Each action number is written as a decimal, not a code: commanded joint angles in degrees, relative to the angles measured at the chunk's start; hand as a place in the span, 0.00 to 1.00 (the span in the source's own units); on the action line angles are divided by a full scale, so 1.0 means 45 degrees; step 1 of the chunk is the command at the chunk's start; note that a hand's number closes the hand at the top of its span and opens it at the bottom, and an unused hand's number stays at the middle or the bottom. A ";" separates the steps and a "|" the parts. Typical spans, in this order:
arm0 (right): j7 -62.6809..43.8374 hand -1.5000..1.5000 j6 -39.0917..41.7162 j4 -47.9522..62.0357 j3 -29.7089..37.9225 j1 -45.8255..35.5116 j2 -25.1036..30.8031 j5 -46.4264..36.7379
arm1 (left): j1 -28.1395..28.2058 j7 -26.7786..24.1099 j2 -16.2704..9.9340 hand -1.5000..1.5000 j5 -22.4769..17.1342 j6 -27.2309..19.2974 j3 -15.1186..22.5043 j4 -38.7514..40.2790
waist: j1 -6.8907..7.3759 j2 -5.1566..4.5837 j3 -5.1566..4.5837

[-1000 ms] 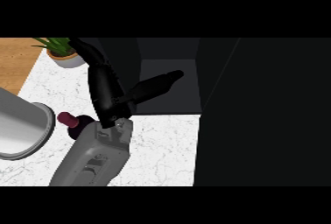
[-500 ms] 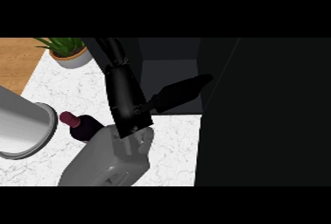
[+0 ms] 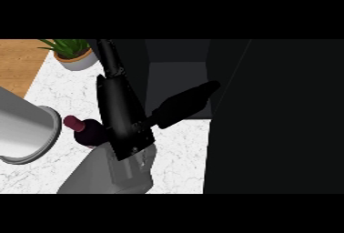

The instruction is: Pick up the wine, place it into the cabinet and close the cabinet

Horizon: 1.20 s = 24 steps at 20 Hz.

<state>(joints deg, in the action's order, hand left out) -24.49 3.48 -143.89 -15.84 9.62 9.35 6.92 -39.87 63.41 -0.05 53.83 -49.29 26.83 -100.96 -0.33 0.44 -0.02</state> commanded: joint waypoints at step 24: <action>-0.1385 0.00 -0.0458 -0.3347 -0.0121 0.0524 0.0367 0.0898 | 0.6266 -0.1055 -0.1552 0.00 -0.0778 0.1565 -0.1541 -0.4918 | -0.0066 -0.0047 -0.0009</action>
<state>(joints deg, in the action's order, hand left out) -25.40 1.62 -144.42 -18.40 9.05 9.45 5.67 -16.15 59.70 -5.62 53.06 -41.32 20.86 -121.87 -0.37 0.28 -0.05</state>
